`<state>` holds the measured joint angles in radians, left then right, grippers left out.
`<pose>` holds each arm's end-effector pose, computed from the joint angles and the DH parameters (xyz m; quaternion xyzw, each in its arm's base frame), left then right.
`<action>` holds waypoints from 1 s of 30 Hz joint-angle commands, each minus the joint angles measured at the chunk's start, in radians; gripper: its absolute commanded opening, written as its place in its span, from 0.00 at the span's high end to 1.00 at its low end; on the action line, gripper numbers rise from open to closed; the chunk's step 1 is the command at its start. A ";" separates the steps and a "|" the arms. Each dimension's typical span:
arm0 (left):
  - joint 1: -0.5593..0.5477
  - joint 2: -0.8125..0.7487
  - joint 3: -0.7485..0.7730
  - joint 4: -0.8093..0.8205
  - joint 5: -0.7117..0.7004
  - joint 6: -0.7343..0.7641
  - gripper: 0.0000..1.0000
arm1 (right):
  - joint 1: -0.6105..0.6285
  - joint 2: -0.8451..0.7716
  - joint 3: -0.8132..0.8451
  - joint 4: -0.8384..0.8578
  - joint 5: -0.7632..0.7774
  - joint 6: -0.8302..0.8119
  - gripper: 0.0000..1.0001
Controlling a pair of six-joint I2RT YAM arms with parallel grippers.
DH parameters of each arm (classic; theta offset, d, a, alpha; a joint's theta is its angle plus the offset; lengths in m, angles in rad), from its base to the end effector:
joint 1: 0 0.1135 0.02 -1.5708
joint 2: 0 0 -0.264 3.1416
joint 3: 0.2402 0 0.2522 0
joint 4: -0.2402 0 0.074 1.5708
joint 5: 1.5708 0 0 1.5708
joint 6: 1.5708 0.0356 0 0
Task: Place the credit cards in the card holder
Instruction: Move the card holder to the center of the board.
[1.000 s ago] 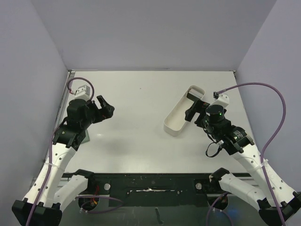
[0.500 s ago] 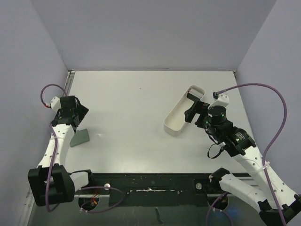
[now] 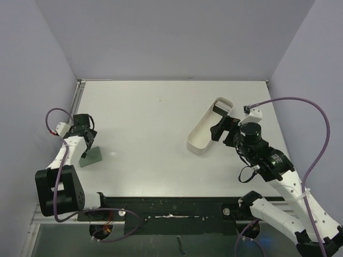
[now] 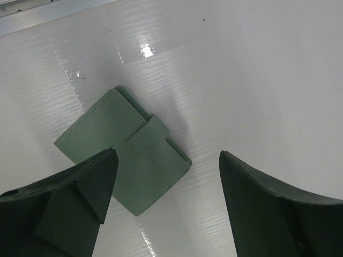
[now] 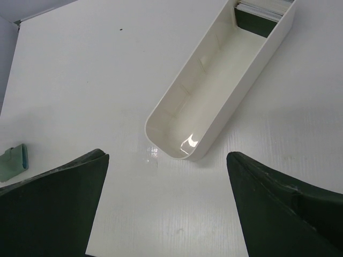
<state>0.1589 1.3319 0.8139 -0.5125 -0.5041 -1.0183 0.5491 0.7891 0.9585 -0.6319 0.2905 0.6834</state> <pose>0.2482 0.0572 0.2106 -0.5735 0.7393 0.1108 0.3351 0.1436 0.0759 0.3531 0.1325 0.8344 0.2005 0.4960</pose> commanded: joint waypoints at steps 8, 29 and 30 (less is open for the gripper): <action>-0.017 0.101 -0.081 0.119 0.065 -0.045 0.20 | -0.005 -0.045 -0.038 0.025 -0.015 0.001 0.02; -0.740 0.230 0.124 0.052 -0.034 -0.170 0.20 | -0.005 -0.082 -0.065 -0.025 0.037 0.026 0.02; -0.759 0.232 0.132 0.052 -0.033 -0.167 0.20 | -0.005 -0.082 -0.064 -0.027 0.039 0.029 0.02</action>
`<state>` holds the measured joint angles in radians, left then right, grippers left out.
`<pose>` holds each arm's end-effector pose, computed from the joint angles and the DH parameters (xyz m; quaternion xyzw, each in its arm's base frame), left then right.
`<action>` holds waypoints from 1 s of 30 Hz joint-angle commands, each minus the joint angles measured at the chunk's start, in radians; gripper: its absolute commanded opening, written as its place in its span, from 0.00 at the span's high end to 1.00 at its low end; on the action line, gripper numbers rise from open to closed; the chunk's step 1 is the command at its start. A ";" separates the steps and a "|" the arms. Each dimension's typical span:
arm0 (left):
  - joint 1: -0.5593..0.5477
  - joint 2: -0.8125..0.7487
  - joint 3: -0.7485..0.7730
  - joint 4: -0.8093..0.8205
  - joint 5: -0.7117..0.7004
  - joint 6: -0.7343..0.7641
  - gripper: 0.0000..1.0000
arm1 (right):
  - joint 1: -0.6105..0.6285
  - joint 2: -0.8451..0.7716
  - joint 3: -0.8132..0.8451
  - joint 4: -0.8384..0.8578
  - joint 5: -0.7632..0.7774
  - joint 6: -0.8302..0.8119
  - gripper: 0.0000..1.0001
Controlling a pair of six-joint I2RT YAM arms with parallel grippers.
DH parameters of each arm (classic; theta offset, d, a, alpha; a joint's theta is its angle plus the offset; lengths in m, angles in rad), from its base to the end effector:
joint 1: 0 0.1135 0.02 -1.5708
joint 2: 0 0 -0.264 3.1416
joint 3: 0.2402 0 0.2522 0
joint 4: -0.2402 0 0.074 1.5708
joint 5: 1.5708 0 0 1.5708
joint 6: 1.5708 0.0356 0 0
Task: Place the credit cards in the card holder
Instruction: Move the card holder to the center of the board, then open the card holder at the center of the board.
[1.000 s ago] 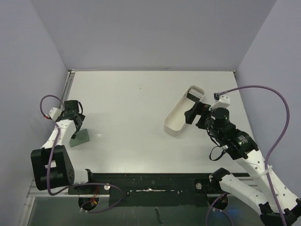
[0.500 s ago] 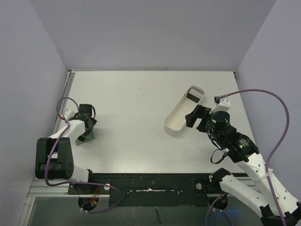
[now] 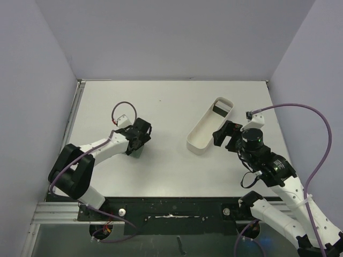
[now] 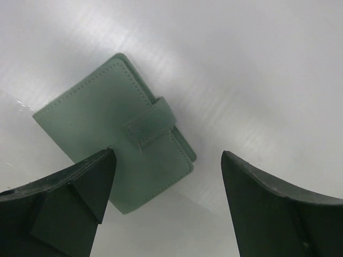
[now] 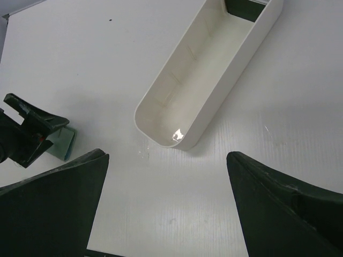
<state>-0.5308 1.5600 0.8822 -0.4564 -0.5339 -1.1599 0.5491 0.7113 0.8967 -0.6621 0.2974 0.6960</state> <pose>0.2591 -0.1311 0.1758 -0.3457 0.8778 0.0146 0.3313 0.1297 0.0671 0.3404 0.1388 0.8367 0.1972 0.4917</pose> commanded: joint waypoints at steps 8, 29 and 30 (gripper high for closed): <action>-0.121 -0.059 0.075 0.028 0.072 0.145 0.38 | -0.005 0.007 -0.005 0.011 0.027 0.021 0.02; 0.216 -0.344 -0.275 0.094 0.184 -0.090 0.62 | -0.005 0.061 -0.021 0.041 0.000 0.022 0.02; 0.226 -0.337 -0.285 0.115 0.197 -0.085 0.62 | -0.005 0.061 -0.022 0.041 0.001 0.023 0.02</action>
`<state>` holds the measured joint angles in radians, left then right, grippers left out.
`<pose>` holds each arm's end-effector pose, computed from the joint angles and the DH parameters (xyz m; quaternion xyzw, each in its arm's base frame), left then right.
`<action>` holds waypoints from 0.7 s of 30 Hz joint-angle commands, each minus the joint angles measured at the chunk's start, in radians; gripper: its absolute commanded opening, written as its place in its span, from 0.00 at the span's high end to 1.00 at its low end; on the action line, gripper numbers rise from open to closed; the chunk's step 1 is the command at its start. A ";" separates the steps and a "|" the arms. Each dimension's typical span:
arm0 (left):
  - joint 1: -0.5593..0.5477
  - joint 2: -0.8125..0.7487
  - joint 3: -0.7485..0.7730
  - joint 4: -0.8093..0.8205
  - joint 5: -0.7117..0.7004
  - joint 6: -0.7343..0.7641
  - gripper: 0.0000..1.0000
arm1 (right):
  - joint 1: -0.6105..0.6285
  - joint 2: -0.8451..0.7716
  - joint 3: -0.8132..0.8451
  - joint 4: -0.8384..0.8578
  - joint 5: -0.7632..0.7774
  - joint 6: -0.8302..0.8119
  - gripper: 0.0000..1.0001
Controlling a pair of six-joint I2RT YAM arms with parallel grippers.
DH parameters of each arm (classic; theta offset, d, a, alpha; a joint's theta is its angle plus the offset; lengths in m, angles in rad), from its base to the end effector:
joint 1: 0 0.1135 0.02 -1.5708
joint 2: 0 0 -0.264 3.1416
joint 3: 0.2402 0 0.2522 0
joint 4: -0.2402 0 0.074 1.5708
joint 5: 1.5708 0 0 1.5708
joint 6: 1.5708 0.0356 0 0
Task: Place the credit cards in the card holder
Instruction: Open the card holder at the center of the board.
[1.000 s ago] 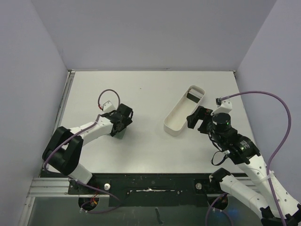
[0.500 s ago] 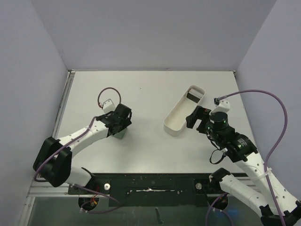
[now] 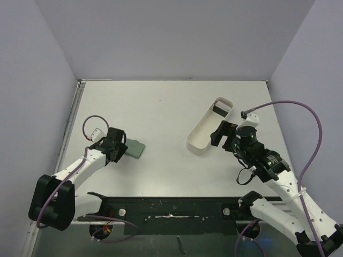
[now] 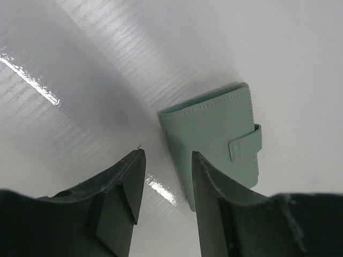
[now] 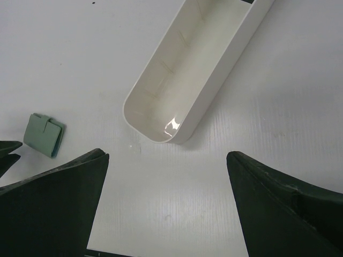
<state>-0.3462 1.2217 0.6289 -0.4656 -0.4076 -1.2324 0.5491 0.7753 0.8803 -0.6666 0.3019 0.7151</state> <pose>0.2105 -0.0609 0.1815 -0.4525 0.8339 -0.0383 0.3138 0.1422 0.0746 0.3261 0.1442 0.8564 0.1762 0.4634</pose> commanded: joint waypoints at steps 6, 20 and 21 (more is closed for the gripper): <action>0.062 0.086 -0.034 0.187 0.137 0.004 0.62 | -0.005 -0.003 -0.013 0.049 -0.004 0.008 0.02; 0.059 0.164 -0.063 0.290 0.190 0.017 0.71 | -0.001 0.072 0.012 0.086 -0.108 -0.059 0.01; 0.059 0.170 -0.062 0.298 0.198 0.024 0.74 | -0.001 0.086 0.020 0.090 -0.113 -0.060 0.01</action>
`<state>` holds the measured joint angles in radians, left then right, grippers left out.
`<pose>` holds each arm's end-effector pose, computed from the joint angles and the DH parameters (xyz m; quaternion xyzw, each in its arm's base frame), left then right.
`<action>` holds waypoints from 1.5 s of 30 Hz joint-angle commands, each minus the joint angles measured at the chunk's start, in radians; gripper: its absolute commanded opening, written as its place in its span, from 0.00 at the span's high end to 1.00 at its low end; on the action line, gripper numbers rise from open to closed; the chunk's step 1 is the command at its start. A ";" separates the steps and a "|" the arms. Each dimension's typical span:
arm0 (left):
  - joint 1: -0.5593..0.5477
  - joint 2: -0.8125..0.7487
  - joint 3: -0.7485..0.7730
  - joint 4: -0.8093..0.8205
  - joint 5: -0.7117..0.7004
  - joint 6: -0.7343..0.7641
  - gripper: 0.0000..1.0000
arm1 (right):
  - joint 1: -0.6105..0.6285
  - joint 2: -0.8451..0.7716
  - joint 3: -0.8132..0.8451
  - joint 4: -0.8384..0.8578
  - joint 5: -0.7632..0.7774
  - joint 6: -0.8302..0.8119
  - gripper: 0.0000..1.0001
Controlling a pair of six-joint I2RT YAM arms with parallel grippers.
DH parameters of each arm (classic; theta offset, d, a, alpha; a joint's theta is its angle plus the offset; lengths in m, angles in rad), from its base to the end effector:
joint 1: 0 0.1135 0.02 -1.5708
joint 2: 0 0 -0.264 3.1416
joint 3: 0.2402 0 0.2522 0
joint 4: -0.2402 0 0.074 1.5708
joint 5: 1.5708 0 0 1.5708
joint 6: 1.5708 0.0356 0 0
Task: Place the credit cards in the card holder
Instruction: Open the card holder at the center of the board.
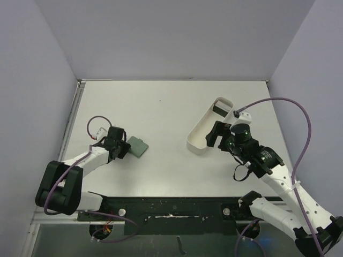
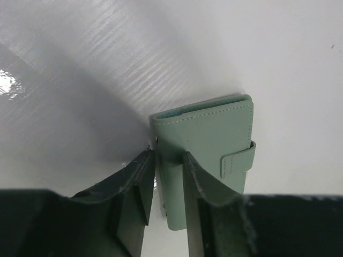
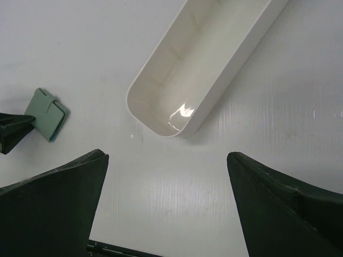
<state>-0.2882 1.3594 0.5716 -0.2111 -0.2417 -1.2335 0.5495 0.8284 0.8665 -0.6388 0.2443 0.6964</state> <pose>0.2313 -0.0597 0.1490 -0.4638 0.8325 -0.1093 0.2825 0.1525 0.0833 0.3160 0.1211 0.8715 0.1825 0.4387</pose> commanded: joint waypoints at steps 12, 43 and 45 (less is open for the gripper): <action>-0.002 -0.032 -0.024 0.118 0.162 0.197 1.00 | 0.137 0.226 0.091 0.132 -0.053 -0.048 0.07; -0.039 -0.172 -0.050 0.172 0.617 0.117 1.00 | 0.609 0.702 -0.047 0.936 -0.020 -0.754 0.32; -0.042 -0.178 -0.043 0.157 0.626 0.108 1.00 | 0.615 0.689 -0.096 1.016 -0.038 -0.820 0.32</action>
<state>-0.3222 1.2064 0.4931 -0.0910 0.3271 -1.0927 1.1591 1.5394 0.8345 0.1345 0.1734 0.1089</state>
